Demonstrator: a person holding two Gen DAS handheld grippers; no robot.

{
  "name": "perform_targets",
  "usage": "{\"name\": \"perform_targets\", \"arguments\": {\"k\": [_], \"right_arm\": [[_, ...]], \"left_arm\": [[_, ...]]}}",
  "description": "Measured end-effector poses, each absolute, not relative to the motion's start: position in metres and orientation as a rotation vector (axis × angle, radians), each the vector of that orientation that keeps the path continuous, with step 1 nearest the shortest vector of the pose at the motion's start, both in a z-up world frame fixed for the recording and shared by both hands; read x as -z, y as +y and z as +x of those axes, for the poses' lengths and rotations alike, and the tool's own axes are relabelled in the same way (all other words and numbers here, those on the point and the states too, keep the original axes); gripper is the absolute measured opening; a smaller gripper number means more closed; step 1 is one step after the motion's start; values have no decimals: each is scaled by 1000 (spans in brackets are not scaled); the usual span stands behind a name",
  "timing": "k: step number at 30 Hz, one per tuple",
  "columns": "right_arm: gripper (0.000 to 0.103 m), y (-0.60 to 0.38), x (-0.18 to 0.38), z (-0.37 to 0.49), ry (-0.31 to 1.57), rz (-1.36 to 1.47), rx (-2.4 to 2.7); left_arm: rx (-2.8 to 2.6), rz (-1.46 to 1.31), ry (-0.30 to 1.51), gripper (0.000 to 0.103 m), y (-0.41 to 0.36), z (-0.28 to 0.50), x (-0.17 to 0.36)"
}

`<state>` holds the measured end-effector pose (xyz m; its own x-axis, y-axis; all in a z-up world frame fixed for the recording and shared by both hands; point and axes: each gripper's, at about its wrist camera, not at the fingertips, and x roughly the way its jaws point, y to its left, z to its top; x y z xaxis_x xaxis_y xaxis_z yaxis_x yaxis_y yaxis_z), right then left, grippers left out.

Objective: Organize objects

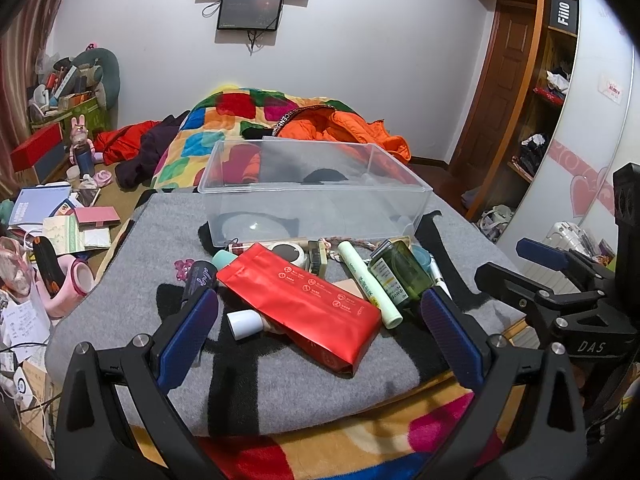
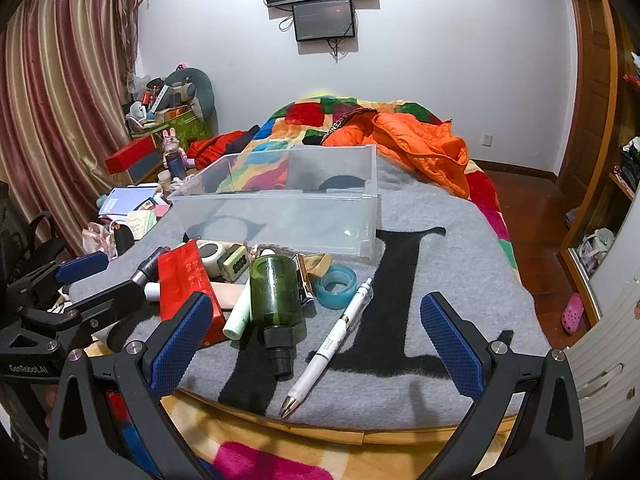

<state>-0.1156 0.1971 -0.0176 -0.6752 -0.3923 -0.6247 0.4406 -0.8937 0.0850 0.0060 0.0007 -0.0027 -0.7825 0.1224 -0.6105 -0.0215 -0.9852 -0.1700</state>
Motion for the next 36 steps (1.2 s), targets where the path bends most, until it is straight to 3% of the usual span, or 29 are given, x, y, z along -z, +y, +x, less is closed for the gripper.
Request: {"name": "perform_targets", "arguments": {"k": [33, 36], "right_arm": [[103, 200, 31, -137, 63, 958, 2524], [102, 207, 37, -146, 33, 983, 2539]], "left_arm": [[-2903, -1065, -329, 103, -40, -7, 23], [-2910, -1104, -346, 95, -52, -9, 32]]}}
